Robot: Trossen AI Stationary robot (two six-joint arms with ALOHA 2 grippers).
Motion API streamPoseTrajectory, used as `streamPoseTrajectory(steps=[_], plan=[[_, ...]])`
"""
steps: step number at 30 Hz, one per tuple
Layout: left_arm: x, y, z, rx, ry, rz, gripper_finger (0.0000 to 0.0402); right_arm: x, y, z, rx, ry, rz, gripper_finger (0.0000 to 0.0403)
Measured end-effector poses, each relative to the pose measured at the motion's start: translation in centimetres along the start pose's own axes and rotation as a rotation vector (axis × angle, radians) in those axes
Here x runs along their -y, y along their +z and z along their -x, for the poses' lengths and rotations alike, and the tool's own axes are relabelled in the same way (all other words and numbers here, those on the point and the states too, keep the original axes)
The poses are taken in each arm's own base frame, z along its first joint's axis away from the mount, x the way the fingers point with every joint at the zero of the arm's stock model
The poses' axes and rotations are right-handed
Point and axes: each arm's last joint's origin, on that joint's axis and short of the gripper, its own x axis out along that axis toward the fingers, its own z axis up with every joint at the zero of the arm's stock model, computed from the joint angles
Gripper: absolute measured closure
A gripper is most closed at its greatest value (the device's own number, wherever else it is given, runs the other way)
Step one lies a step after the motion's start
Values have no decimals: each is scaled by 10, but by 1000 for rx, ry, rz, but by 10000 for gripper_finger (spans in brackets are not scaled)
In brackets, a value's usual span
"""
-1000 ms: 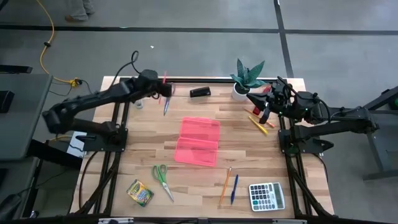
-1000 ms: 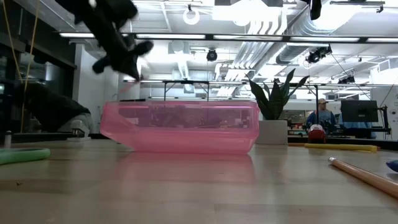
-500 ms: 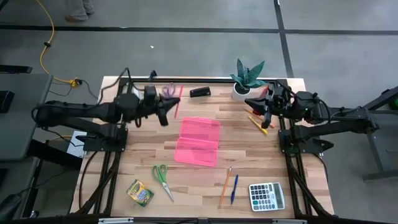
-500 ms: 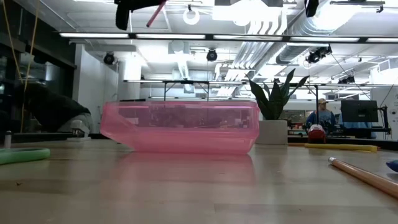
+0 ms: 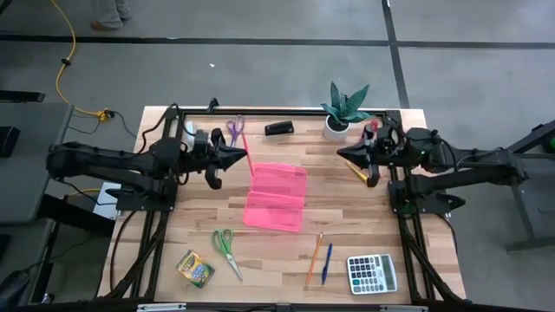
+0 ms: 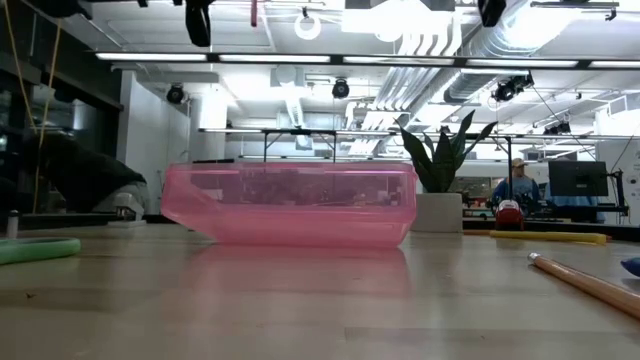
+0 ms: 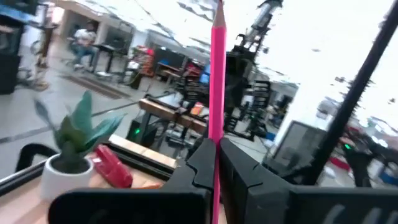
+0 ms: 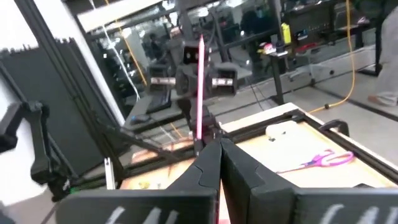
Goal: Pick & place school supplies into a supply box
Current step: Put the pink pencil into the pink supply box
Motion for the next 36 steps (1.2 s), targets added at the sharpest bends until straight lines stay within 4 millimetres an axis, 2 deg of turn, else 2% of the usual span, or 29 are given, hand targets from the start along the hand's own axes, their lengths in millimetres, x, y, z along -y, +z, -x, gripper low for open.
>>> streamPoseTrajectory(steps=[8, 11, 16, 28, 36], plan=[[-2, -2, 3, -65, -25, 16, 400, 2, -8, -13, -51, -17, -20, 402], [-2, -6, -1, -107, -46, 15, 401, 2, -8, -14, -54, -20, -21, 402], [2, -25, -19, -301, -51, -23, 401, 2, -8, -13, -51, -17, -19, 402], [13, -83, -84, -771, -88, -201, 401, 1, -8, -12, -61, 20, -12, 402], [16, -127, -101, -1020, -144, -365, 401, 1, -8, -13, -62, 22, 42, 402]])
